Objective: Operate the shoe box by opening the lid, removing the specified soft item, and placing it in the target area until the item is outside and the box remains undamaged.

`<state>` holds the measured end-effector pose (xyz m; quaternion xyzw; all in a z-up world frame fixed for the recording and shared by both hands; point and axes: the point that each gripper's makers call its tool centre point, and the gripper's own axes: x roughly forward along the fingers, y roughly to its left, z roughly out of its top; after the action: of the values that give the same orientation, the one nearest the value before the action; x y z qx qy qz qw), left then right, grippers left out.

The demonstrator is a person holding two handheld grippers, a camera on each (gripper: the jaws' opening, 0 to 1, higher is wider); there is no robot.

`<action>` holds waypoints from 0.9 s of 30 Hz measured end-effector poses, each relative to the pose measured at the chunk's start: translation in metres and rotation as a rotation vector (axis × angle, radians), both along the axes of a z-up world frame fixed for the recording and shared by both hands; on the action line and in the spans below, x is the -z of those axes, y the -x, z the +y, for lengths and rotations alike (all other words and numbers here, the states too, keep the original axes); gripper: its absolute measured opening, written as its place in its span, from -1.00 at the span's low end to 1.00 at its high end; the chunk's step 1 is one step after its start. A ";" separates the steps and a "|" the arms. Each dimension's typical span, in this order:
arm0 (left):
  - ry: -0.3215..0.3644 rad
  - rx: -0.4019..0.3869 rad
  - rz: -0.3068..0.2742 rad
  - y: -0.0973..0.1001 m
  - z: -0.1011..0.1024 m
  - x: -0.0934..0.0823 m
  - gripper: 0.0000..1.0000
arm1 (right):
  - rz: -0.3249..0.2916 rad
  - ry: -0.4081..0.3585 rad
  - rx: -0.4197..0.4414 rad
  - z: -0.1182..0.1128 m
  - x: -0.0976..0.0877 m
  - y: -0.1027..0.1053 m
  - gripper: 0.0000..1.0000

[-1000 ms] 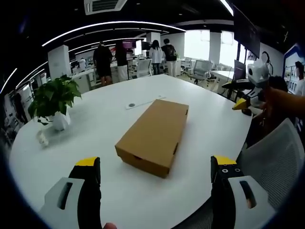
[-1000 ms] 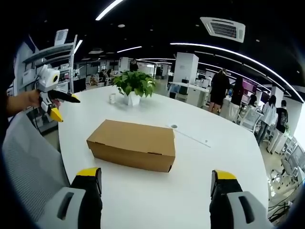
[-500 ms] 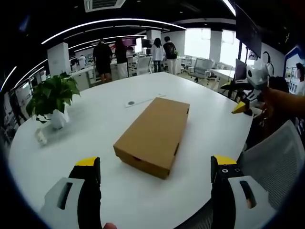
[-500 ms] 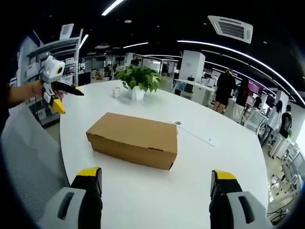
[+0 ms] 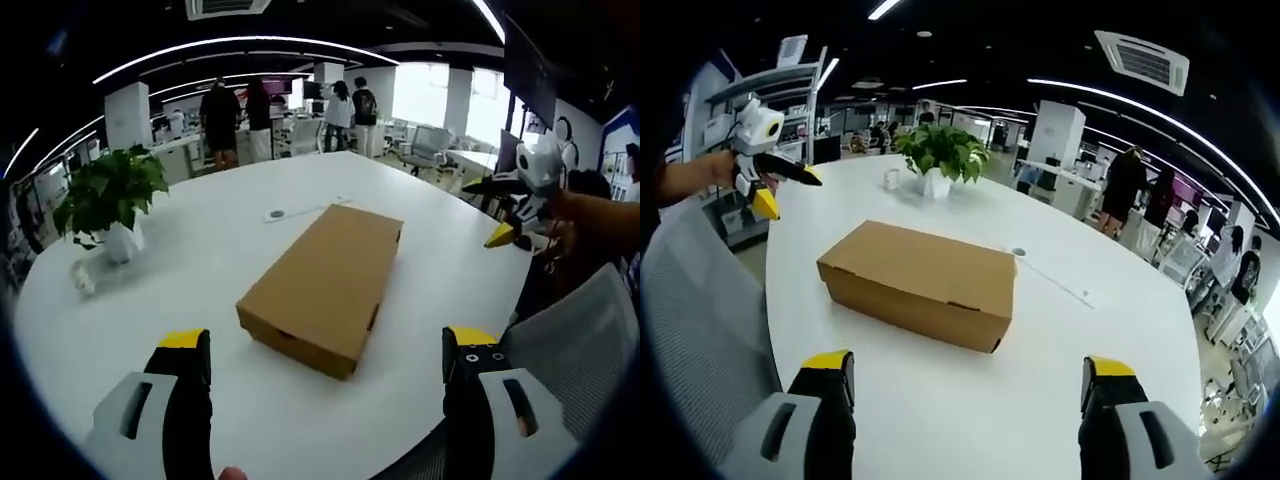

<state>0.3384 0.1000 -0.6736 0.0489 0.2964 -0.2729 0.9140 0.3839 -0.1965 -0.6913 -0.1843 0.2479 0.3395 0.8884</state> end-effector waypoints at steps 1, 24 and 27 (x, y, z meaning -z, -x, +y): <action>0.014 -0.002 0.006 0.001 -0.001 0.001 1.00 | 0.002 0.003 -0.003 0.001 0.000 0.000 0.88; 0.013 -0.014 0.047 -0.001 0.000 0.021 1.00 | 0.020 0.034 -0.021 0.000 0.017 -0.009 0.85; 0.022 -0.013 0.055 0.000 -0.002 0.023 1.00 | 0.019 0.033 -0.023 0.001 0.017 -0.010 0.84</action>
<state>0.3386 0.0983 -0.6962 0.0293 0.3188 -0.2713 0.9077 0.3943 -0.1955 -0.7078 -0.1984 0.2598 0.3473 0.8789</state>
